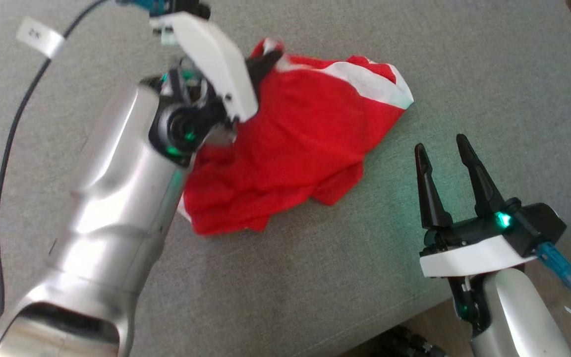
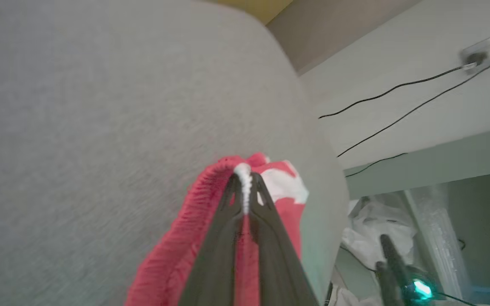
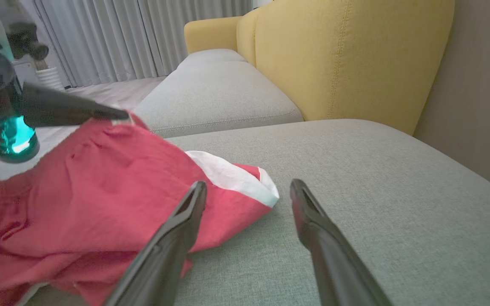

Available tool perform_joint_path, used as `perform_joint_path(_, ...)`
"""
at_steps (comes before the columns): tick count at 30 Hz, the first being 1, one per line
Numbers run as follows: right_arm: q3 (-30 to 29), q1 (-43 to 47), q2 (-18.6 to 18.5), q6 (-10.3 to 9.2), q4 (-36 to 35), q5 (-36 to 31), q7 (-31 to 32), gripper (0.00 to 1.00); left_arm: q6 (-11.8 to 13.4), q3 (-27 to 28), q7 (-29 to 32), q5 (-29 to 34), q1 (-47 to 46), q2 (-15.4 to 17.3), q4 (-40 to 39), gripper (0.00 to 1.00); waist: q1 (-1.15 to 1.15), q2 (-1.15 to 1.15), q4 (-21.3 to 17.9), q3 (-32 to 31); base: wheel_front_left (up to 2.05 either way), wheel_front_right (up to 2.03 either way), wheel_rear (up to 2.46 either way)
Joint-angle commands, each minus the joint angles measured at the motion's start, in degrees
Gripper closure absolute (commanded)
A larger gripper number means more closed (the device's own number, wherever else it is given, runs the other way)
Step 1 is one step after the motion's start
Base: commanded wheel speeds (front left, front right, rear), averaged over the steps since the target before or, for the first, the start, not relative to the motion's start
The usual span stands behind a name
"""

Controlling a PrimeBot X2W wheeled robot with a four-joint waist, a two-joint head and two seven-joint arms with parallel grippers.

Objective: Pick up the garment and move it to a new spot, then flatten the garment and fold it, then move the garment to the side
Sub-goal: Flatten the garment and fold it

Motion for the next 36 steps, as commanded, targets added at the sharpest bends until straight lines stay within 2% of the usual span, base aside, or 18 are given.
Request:
perform_joint_path(1, 1.23, 0.0, -0.3, -0.04, -1.31, -0.14, -0.22, 0.0, -1.09, 1.95, -1.23, -1.88, -4.4, -0.18, -2.99, 1.0, 0.0, 0.0, 0.36, -1.15, 0.0, 0.0, 0.0)
perform_joint_path(5, 1.03, 0.66, -0.3, -0.04, -1.21, -1.07, -0.22, 0.0, -2.43, 0.81, -2.53, -7.56, -7.46, -0.69, -5.79, 1.0, 0.0, 0.0, 1.05, -3.56, 0.0, 0.0, 0.0)
perform_joint_path(9, 0.21, 1.79, -0.3, -0.04, -1.29, -2.1, -0.22, 0.0, -3.15, -1.87, -3.32, -15.27, -8.27, -0.74, -12.14, 1.0, 0.0, 0.0, 2.62, -6.03, 0.0, 0.0, 0.0)
perform_joint_path(12, -0.89, 2.74, -0.3, -0.04, -1.65, -2.69, -0.22, 0.0, -3.44, -3.25, -3.18, -17.18, -5.85, -0.59, -17.65, 1.0, 0.0, 0.0, 5.09, -7.31, 0.0, 0.0, 0.0)
perform_joint_path(15, -1.81, 3.67, -0.3, -0.04, -1.73, -3.35, -0.22, 0.0, -3.7, -4.09, -2.91, -16.97, -0.62, 2.19, -23.93, 1.0, 0.0, 0.0, 8.09, -8.38, 0.0, 0.0, 0.0)
perform_joint_path(20, -4.42, 5.12, -0.3, -0.04, -1.87, -3.32, -0.22, 0.0, -3.65, -3.58, -5.11, -14.86, 10.85, 9.03, -32.68, 1.0, 0.0, 0.0, 14.17, -9.43, 0.0, 0.0, 0.0)
perform_joint_path(21, -4.42, 5.12, -0.3, -0.04, -1.87, -3.32, -0.22, 0.0, -3.65, -3.58, -5.11, -14.86, 10.85, 9.03, -32.68, 1.0, 0.0, 0.0, 14.17, -9.43, 0.0, 0.0, 0.0)
perform_joint_path(25, -7.67, 6.07, -0.3, -0.04, -1.36, -1.88, -0.22, 0.0, -3.97, -2.88, -8.48, -13.07, 19.51, 13.04, -35.8, 1.0, 0.0, 0.0, 19.11, -9.99, 0.0, 0.0, 0.0)
perform_joint_path(30, -9.45, 7.36, -0.3, -0.04, 1.13, -3.08, -0.22, 0.0, -4.56, -1.54, -14.74, -10.53, 25.36, 14.83, -34.56, 1.0, 0.0, 0.0, 23.5, -10.45, 0.0, 0.0, 0.0)
perform_joint_path(36, -10.88, 7.06, -0.3, -0.04, 7.17, -3.95, -0.22, 0.0, -5.01, -0.34, -19.73, -10.05, 27.15, 15.51, -29.94, 1.0, 0.0, 0.0, 25.17, -10.98, 0.0, 0.0, 0.0)
